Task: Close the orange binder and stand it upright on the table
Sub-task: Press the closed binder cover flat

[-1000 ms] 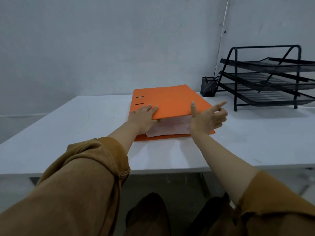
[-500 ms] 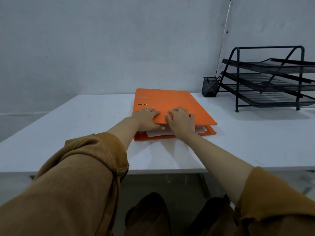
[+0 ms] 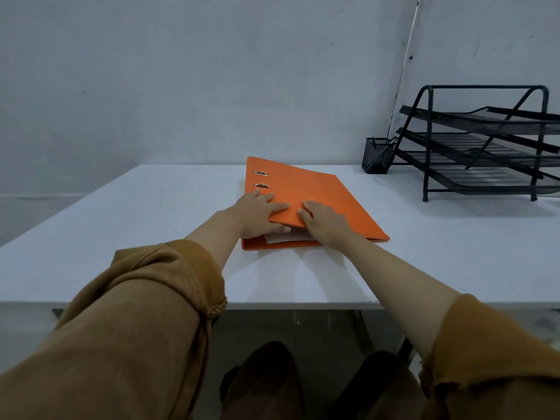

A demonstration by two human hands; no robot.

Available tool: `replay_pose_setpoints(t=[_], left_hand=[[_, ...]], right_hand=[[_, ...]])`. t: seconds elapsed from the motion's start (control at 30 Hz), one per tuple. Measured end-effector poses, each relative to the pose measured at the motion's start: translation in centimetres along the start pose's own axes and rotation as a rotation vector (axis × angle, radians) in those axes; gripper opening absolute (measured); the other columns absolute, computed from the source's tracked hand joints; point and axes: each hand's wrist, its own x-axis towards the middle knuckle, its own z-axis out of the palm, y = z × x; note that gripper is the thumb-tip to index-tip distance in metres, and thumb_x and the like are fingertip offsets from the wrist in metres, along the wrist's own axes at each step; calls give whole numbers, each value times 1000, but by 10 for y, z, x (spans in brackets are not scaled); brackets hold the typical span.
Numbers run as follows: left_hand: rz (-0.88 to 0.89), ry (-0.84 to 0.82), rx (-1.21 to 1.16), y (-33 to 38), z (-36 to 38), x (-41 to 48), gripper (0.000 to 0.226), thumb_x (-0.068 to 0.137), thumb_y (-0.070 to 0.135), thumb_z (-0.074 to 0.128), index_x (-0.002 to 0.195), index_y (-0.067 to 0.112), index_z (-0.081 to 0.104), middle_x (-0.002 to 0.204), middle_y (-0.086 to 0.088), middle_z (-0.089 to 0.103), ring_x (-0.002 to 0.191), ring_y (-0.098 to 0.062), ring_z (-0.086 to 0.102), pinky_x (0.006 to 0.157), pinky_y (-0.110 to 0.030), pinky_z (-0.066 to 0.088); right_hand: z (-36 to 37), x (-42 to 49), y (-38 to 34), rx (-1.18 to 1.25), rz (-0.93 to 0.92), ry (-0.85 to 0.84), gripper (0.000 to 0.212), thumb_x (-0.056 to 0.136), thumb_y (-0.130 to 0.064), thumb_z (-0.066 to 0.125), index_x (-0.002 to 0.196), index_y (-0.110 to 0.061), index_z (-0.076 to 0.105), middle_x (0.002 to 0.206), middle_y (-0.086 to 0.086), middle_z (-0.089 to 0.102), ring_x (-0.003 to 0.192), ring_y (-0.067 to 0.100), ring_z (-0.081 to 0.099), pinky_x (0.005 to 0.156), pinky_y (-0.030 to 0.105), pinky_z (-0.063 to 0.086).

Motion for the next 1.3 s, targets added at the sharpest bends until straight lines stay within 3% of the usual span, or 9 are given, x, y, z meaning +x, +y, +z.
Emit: replay_pose_setpoints(t=[0.2,0.33,0.43,0.57,0.87,1.07,1.17,1.3], left_hand=[[-10,-6,-110,0,-1,-3,71,86,61,45,148,32,25,161,-6,13,149,-31,7,121,-40,6],[3,42,-435,-7,-8,-8,45,99,35,36,141,22,44,155,-5,31,145,-23,20,116,-31,13],[-12,118,-553,-19,-5,-7,42,102,22,25,136,18,49,153,-4,35,144,-21,24,115,-29,16],[-99,166,-657,-38,6,1,41,101,18,28,134,24,51,154,2,34,141,-20,30,114,-29,21],[-98,106,-606,-50,3,8,41,102,19,27,137,24,47,152,0,38,139,-22,35,113,-30,25],[-80,62,-517,-56,-1,10,41,102,27,25,137,31,45,153,3,35,138,-24,37,114,-40,28],[-78,86,-494,-57,1,11,40,102,30,25,135,34,46,151,3,39,133,-26,43,110,-42,32],[-84,126,-461,-56,3,10,40,102,30,24,134,37,47,151,3,39,134,-27,40,110,-45,30]], right_hand=[[-1,-2,-2,6,0,5,51,101,-38,24,148,-18,29,160,2,22,145,25,22,113,49,17],[-3,-2,-4,17,12,-2,51,101,-38,25,146,-16,33,159,3,24,145,25,23,113,49,17],[-3,2,-10,47,49,-17,53,100,-43,27,144,-15,35,158,4,25,145,26,23,113,50,16],[1,8,-25,23,52,-116,65,96,-56,26,151,-22,21,162,4,11,149,26,9,116,55,7],[-2,8,-61,67,28,-203,86,85,-71,36,153,-23,12,162,11,1,149,32,-3,115,61,3],[0,16,-65,101,37,-236,106,69,-82,41,152,-24,12,161,15,1,149,35,-5,115,61,6],[0,14,-69,113,44,-236,106,69,-82,44,152,-25,12,162,13,0,148,35,-6,114,62,6],[3,16,-73,157,47,-214,111,55,-83,45,149,-30,21,162,11,7,149,33,-2,114,62,5]])
